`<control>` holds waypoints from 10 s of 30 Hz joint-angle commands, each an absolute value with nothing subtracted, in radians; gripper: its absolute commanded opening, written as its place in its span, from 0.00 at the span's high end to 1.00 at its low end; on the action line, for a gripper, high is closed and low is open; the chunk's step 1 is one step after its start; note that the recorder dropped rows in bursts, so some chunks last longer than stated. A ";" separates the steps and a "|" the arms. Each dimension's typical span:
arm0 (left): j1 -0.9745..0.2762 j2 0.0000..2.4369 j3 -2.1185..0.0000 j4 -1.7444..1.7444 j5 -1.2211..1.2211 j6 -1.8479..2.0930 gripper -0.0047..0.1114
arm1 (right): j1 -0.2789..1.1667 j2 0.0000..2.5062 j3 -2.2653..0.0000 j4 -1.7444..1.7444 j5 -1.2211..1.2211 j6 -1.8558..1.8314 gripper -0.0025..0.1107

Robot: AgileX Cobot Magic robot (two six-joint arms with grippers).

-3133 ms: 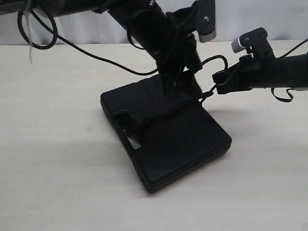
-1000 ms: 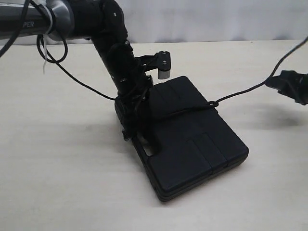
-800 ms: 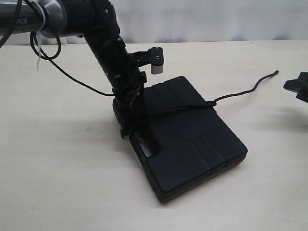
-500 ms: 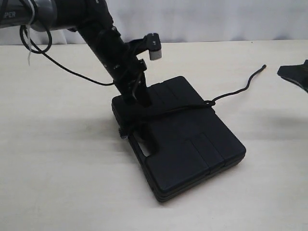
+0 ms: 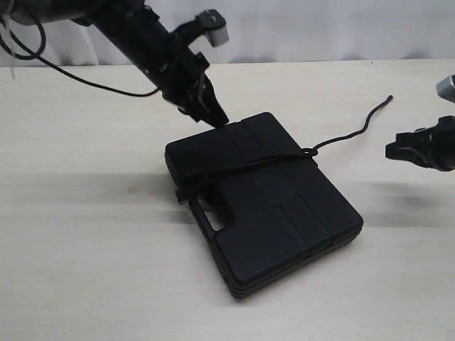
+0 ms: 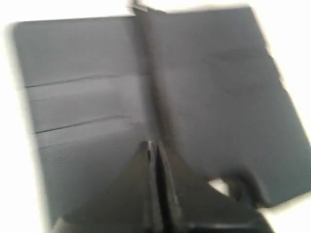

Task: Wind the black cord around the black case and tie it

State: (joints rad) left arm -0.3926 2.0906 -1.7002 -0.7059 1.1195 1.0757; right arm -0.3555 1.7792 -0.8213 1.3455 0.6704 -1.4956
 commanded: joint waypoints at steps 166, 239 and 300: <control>-0.327 0.402 -0.473 -0.446 0.053 0.414 0.96 | 0.605 0.312 -0.530 0.983 0.054 -0.952 0.94; 0.025 0.000 0.000 0.092 0.039 -0.052 0.96 | 0.605 0.312 -0.530 0.983 0.054 -0.952 0.94; -0.076 0.000 0.000 0.095 0.312 -0.050 0.96 | 0.605 0.312 -0.530 0.983 0.052 -0.952 0.94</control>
